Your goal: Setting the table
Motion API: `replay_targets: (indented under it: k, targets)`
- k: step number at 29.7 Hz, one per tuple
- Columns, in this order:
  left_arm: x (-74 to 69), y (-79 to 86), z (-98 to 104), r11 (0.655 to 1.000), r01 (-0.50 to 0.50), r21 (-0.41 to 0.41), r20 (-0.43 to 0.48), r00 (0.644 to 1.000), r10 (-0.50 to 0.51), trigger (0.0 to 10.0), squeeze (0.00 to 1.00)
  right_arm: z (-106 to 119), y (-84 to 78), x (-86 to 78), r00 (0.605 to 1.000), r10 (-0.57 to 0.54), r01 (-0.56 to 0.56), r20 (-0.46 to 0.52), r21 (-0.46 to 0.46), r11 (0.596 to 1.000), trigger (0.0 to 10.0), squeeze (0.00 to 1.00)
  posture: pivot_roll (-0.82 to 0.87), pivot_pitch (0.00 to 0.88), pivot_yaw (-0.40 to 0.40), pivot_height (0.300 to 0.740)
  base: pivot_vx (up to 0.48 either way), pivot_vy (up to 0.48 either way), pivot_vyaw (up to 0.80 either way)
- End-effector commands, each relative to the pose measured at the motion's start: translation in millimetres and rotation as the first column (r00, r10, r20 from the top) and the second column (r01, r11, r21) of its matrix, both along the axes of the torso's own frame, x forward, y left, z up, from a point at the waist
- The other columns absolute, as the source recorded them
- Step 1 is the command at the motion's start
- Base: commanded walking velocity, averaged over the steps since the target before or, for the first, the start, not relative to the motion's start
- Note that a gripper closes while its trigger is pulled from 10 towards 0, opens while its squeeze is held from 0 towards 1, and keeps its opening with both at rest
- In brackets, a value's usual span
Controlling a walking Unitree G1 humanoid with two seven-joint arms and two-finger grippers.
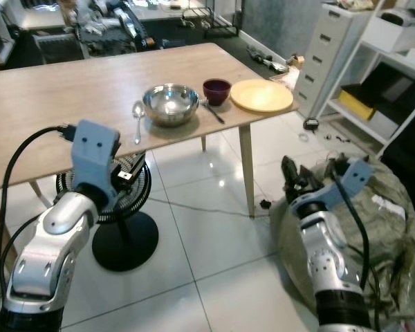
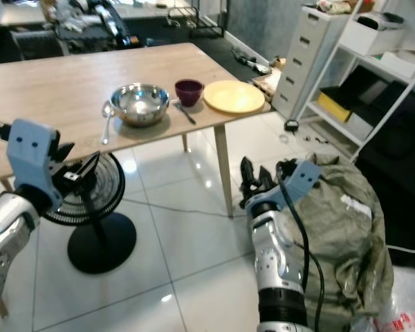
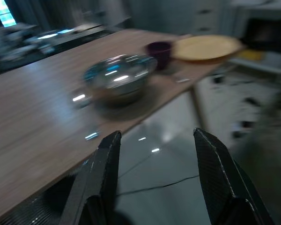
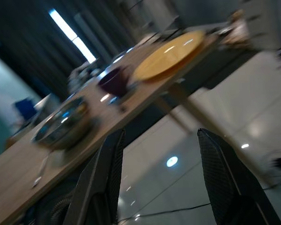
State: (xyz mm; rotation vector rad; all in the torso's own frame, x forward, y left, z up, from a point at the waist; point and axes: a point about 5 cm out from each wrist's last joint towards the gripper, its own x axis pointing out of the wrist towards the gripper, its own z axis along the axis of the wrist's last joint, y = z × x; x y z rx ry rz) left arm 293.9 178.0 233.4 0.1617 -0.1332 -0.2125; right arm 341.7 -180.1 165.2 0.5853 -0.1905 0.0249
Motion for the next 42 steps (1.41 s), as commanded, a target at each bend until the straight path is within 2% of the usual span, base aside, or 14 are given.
replay_targets:
  k: [1,17,18,20,24,26,27,30,31,32,35,36,41,42]
  targets:
    - [1.1,-2.3,-3.5,1.000,0.008,-0.002,-0.019,1.000,-0.008,10.0,0.00,-3.3,-4.0,-1.2,1.000,-0.015,0.015,-0.017,0.006,1.000,10.0,0.00,0.09,0.036,0.028,0.740,0.000,0.000,-0.80]
    - [0.7,-3.0,-8.2,1.000,0.018,-0.001,-0.032,0.999,-0.018,10.0,0.00,-8.9,-5.3,-1.7,0.999,-0.010,0.010,-0.035,-0.013,1.000,10.0,0.00,0.08,0.030,0.029,0.740,0.000,0.000,-0.80]
    - [-0.2,-0.8,-18.3,1.000,0.011,-0.003,-0.064,0.998,-0.011,10.0,0.00,-17.8,-2.2,-3.1,0.998,0.017,-0.024,-0.065,-0.107,0.994,10.0,0.00,0.08,0.028,0.029,0.740,0.000,0.000,-0.80]
    - [-0.2,-0.8,-18.3,1.000,0.011,-0.003,-0.064,0.998,-0.011,10.0,0.00,-17.8,-2.2,-3.1,0.998,0.017,-0.024,-0.065,-0.107,0.994,10.0,0.00,0.08,0.028,0.029,0.740,0.000,0.000,-0.80]
    - [-1.7,4.1,-35.2,1.000,-0.007,0.019,-0.117,0.993,0.009,10.0,0.00,-33.1,2.7,-6.8,0.992,0.055,-0.076,-0.115,-0.182,0.980,10.0,0.00,0.08,0.026,0.024,0.740,0.000,0.000,-0.80]
    - [-10.3,17.4,-86.9,0.999,-0.034,0.032,-0.292,0.956,0.042,10.0,0.00,-74.9,6.1,-18.3,0.960,0.063,-0.143,-0.274,-0.285,0.948,10.0,0.00,0.08,0.025,0.020,0.740,0.000,0.000,0.00]
    - [-17.4,24.3,-113.1,0.997,-0.045,0.054,-0.370,0.927,0.062,10.0,0.00,-95.5,6.1,-26.5,0.937,0.059,-0.169,-0.344,-0.298,0.940,10.0,0.00,0.08,0.027,0.015,0.740,0.000,0.000,0.00]
    - [-36.4,40.1,-167.4,0.994,-0.083,0.071,-0.528,0.842,0.108,10.0,0.00,-136.8,5.8,-48.2,0.874,0.039,-0.223,-0.484,-0.329,0.918,10.0,0.00,0.08,0.025,0.015,0.740,0.000,0.000,0.00]
    - [-40.5,43.0,-176.6,0.993,-0.095,0.066,-0.555,0.824,0.116,10.0,0.00,-143.6,5.9,-52.6,0.861,0.036,-0.236,-0.508,-0.336,0.912,10.0,0.00,0.08,0.025,0.015,0.740,0.000,0.000,0.00]
    - [-40.5,43.0,-176.6,0.993,-0.095,0.066,-0.555,0.824,0.116,10.0,0.00,-143.6,5.9,-52.6,0.861,0.036,-0.236,-0.508,-0.336,0.912,10.0,0.00,0.08,0.025,0.015,0.740,0.000,0.000,0.00]
    - [-64.3,57.5,-221.6,0.984,-0.159,0.082,-0.671,0.722,0.172,10.0,0.00,-172.2,8.3,-76.0,0.802,0.053,-0.300,-0.596,-0.323,0.898,10.0,0.00,0.07,0.030,0.017,0.740,0.000,0.000,-0.80]
    - [-71.1,59.1,-230.6,0.982,-0.165,0.089,-0.689,0.702,0.180,10.0,0.00,-177.9,8.9,-81.3,0.788,0.058,-0.313,-0.613,-0.317,0.895,10.0,0.00,0.07,0.030,0.017,0.740,0.000,0.000,-0.80]
    - [-75.1,57.7,-237.5,0.975,-0.164,0.150,-0.659,0.718,0.222,10.0,0.00,-187.9,8.4,-89.9,0.764,0.049,-0.305,-0.644,-0.292,0.907,10.0,0.00,0.07,0.031,0.011,0.740,0.000,0.000,-0.80]
    - [-72.9,53.6,-238.5,0.974,-0.129,0.186,-0.634,0.741,0.219,10.0,0.00,-190.5,5.1,-90.3,0.758,0.028,-0.265,-0.652,-0.269,0.926,10.0,0.00,0.07,0.031,0.011,0.740,0.000,0.000,-0.80]
